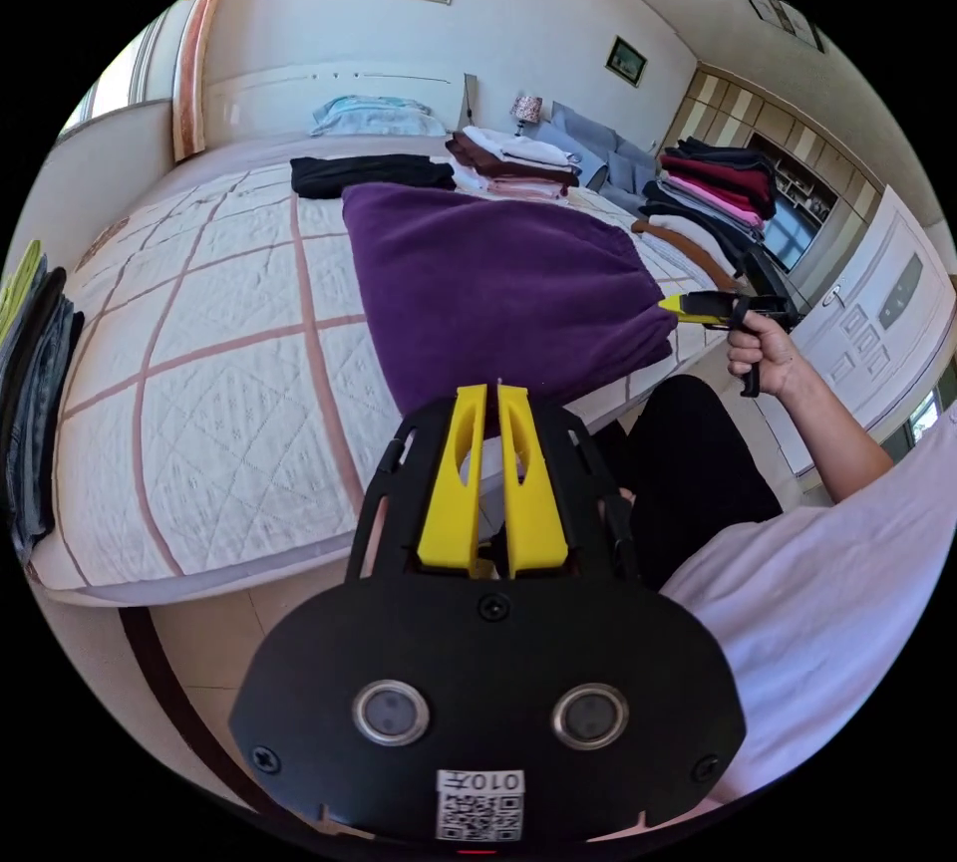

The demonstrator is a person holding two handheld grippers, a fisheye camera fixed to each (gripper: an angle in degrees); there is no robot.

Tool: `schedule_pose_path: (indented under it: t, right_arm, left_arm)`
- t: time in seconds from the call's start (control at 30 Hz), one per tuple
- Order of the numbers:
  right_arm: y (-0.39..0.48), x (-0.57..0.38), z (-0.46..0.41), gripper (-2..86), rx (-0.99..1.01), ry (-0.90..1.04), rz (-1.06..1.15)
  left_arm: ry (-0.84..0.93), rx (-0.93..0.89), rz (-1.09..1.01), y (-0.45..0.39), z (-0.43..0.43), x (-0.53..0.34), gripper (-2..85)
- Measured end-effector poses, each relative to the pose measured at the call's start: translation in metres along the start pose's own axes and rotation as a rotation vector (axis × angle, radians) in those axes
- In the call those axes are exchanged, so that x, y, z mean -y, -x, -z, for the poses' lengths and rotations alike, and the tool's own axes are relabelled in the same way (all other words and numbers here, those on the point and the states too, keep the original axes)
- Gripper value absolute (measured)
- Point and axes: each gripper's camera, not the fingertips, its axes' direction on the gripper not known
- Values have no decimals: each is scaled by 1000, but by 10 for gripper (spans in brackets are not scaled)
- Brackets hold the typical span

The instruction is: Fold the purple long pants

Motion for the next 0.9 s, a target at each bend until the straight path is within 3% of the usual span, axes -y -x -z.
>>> schedule_pose_path:
  t: [0.1, 0.23, 0.37, 0.43, 0.5, 0.67, 0.9]
  right_arm:
    - [-29, -11, -1, 53, 147, -61, -81]
    - [-22, -22, 17, 63, 156, -96, -41]
    - [-32, -39, 46, 82, 279, -181, -39]
    - [-43, -48, 52, 114, 233, -174, -76]
    - [-50, -50, 46, 145, 224, -127, -98]
    - [-64, -49, 22, 173, 326, -75, -116]
    - [-79, -46, 48, 178, 216, -75, -163]
  left_arm:
    - [-13, -41, 4, -1, -5, -5, 38]
    - [-146, -63, 28, -9, 30, -23, 63]
    - [-316, -137, 240, 15, 66, -67, 87]
    - [-306, -58, 161, -6, 73, -71, 95]
    - [-228, 70, -73, -66, 64, -57, 107]
    - [-123, 83, -450, -179, 5, -33, 129]
    - [-134, 164, -775, -301, -51, -26, 145]
